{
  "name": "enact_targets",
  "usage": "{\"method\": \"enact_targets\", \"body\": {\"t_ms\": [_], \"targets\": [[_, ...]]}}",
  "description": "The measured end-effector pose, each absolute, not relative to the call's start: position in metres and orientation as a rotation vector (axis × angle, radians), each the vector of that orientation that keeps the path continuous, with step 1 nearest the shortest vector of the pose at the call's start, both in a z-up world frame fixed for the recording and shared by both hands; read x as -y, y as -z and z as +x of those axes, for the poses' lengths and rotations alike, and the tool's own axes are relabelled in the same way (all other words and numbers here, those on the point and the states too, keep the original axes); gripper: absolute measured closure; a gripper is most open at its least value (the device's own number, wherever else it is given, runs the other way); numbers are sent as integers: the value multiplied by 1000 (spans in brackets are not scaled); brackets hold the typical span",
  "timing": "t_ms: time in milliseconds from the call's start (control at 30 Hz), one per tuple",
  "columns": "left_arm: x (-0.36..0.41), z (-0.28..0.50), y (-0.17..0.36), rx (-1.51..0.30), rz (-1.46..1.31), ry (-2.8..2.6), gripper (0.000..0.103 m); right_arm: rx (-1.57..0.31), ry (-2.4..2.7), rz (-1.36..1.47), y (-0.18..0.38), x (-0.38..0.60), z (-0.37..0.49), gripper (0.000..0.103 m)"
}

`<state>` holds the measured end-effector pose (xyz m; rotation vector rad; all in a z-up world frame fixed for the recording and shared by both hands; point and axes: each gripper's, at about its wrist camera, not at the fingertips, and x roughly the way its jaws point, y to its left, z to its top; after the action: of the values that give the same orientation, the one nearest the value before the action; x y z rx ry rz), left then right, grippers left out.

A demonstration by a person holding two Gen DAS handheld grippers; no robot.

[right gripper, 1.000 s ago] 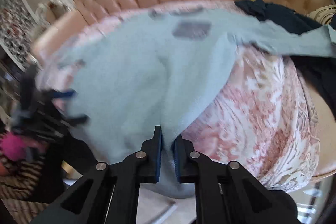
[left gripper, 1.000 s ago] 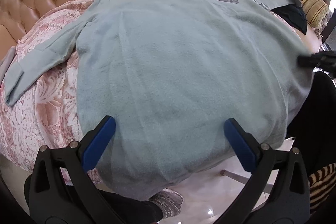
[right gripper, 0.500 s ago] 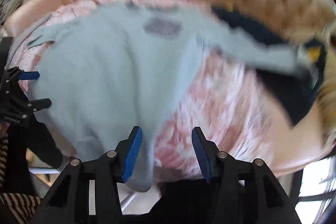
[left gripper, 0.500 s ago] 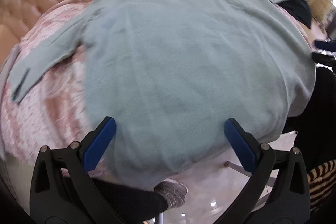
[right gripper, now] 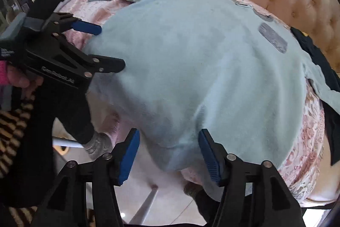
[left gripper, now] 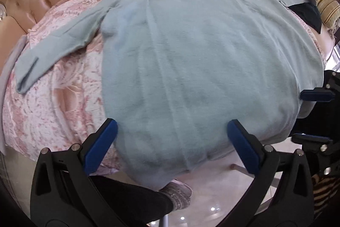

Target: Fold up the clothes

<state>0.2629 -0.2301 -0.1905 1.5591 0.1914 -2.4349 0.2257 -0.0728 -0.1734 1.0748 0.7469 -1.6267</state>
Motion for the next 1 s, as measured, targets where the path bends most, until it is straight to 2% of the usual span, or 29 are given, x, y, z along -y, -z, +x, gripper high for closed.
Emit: {"method": "enact_targets", "body": {"t_ms": [167, 300, 467, 633, 733, 833, 867, 1000], "targets": [[231, 261, 190, -187, 1557, 2432, 0, -660, 1697, 1024, 155, 68, 215, 45], [233, 259, 191, -182, 1554, 2430, 0, -708, 1595, 1082, 177, 74, 226, 41], [232, 259, 193, -180, 1554, 2431, 0, -683, 1596, 1003, 157, 75, 231, 42], [229, 262, 192, -169, 1563, 2422, 0, -699, 1507, 1084, 179, 81, 235, 38], [227, 262, 186, -149, 1554, 2408, 0, -645, 1515, 1045, 160, 70, 228, 40], [223, 262, 157, -199, 1434, 2496, 0, -557, 1655, 1002, 138, 52, 196, 39], [220, 258, 149, -215, 1406, 2530, 0, -505, 1710, 1021, 136, 46, 178, 36], [196, 224, 147, -190, 1454, 2604, 0, -326, 1762, 1145, 146, 26, 135, 35]]}}
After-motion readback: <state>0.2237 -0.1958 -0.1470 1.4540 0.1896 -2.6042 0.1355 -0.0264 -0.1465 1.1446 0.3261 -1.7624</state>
